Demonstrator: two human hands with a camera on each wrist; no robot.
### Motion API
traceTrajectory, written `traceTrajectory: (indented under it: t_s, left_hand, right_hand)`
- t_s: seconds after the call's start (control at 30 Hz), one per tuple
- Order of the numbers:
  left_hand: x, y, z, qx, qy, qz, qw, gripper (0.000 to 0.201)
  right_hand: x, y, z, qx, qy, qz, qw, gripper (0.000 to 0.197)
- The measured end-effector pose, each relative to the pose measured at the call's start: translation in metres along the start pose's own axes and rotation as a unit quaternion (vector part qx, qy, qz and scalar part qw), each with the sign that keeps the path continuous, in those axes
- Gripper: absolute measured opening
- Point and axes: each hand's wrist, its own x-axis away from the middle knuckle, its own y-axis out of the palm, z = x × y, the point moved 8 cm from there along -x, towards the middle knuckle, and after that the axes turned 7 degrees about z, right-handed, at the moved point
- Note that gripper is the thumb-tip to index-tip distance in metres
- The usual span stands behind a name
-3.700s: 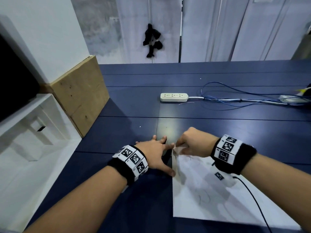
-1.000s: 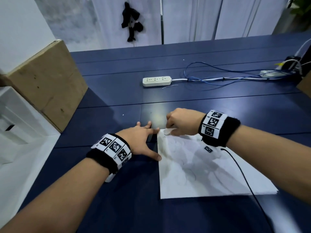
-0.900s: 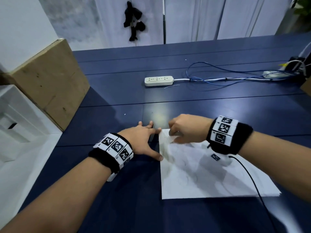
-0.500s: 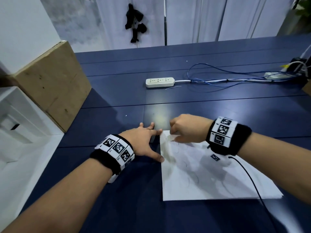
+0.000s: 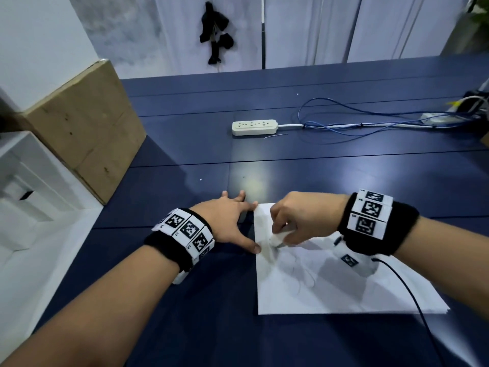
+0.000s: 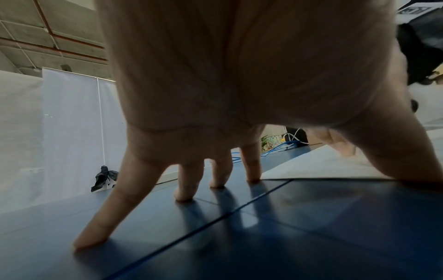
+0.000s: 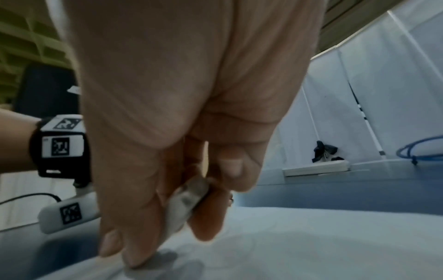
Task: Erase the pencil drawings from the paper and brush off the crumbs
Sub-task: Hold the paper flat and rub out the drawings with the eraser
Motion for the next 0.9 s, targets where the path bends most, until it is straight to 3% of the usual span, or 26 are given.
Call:
traceTrajectory:
  t_s: [0.07, 0.23, 0.33, 0.43, 0.67, 0.77, 0.83, 0.9]
  left_hand:
    - [0.0, 0.0, 0.001, 0.0, 0.001, -0.001, 1.0, 0.118]
    - [0.002, -0.001, 0.002, 0.002, 0.0, -0.001, 1.0, 0.117]
    - [0.001, 0.0, 0.0, 0.002, -0.002, 0.001, 1.0, 0.118]
    - [0.001, 0.001, 0.0, 0.001, -0.003, -0.001, 1.0, 0.119]
    - [0.003, -0.001, 0.002, 0.006, -0.004, -0.006, 1.0, 0.117]
    - [0.002, 0.0, 0.001, 0.004, -0.003, -0.007, 1.0, 0.118]
    - [0.002, 0.0, 0.001, 0.001, -0.004, -0.006, 1.0, 0.118]
    - [0.002, 0.0, 0.002, 0.002, -0.003, -0.006, 1.0, 0.118]
  right_hand:
    - [-0.003, -0.003, 0.003, 0.018, 0.009, 0.004, 1.0, 0.023]
    - [-0.018, -0.023, 0.036, 0.067, 0.118, 0.066, 0.989, 0.023]
    - [-0.007, -0.014, 0.015, 0.038, 0.051, 0.053, 0.997, 0.019]
    - [0.004, -0.001, -0.005, 0.013, 0.0, -0.012, 1.0, 0.02]
    - [-0.018, -0.023, 0.042, 0.039, 0.138, 0.063, 0.988, 0.022]
    - [-0.006, -0.013, 0.023, 0.031, 0.08, 0.057, 0.995, 0.02]
    - [0.004, -0.004, 0.005, 0.003, 0.025, 0.012, 1.0, 0.021]
    - [0.004, -0.002, 0.004, -0.005, 0.027, -0.018, 0.999, 0.024]
